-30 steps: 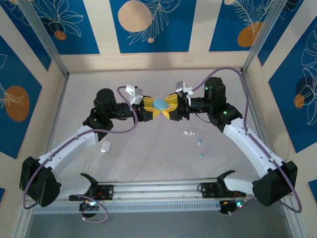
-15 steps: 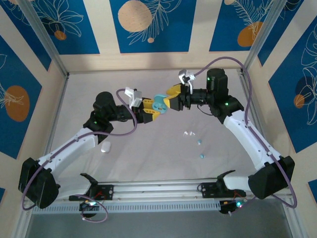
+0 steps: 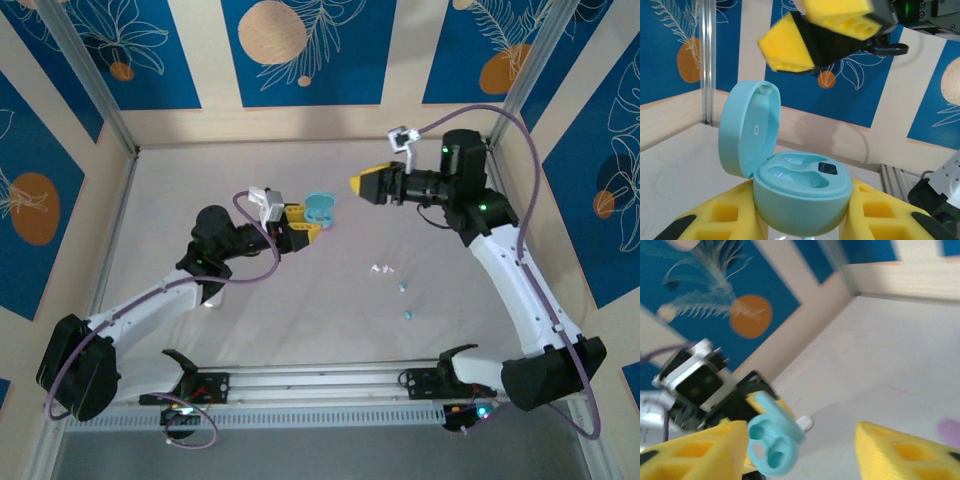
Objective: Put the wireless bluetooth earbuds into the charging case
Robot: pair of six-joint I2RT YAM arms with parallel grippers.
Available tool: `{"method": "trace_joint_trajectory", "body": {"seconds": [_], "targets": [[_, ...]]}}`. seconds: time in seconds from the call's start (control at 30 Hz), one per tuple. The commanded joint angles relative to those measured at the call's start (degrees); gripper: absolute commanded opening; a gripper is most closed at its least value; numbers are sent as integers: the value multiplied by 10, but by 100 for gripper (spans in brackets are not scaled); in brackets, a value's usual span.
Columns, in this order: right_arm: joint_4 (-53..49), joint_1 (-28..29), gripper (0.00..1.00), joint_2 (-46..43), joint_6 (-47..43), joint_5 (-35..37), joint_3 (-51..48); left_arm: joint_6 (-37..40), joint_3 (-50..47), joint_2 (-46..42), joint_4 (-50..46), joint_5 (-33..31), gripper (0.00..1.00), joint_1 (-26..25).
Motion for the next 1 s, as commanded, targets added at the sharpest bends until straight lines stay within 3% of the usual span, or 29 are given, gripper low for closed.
{"method": "trace_joint_trajectory", "body": {"seconds": [0.0, 0.1, 0.17, 0.43, 0.63, 0.97], "targets": [[-134, -66, 47, 6, 90, 102, -8, -6, -9, -11, 43, -24, 29, -7], [-214, -129, 38, 26, 107, 107, -50, -1, -8, -19, 34, -26, 29, -9], [-250, -141, 37, 29, 102, 121, -90, 0, -9, -23, 28, -27, 29, -9], [-263, -132, 37, 42, 118, 210, -247, 3, -5, -27, 21, -27, 29, -11], [-232, -90, 34, 85, 152, 242, -276, 4, -4, -31, 18, -31, 29, -13], [-219, -80, 31, 150, 159, 316, -276, 9, -3, -36, 3, -29, 29, -14]]}}
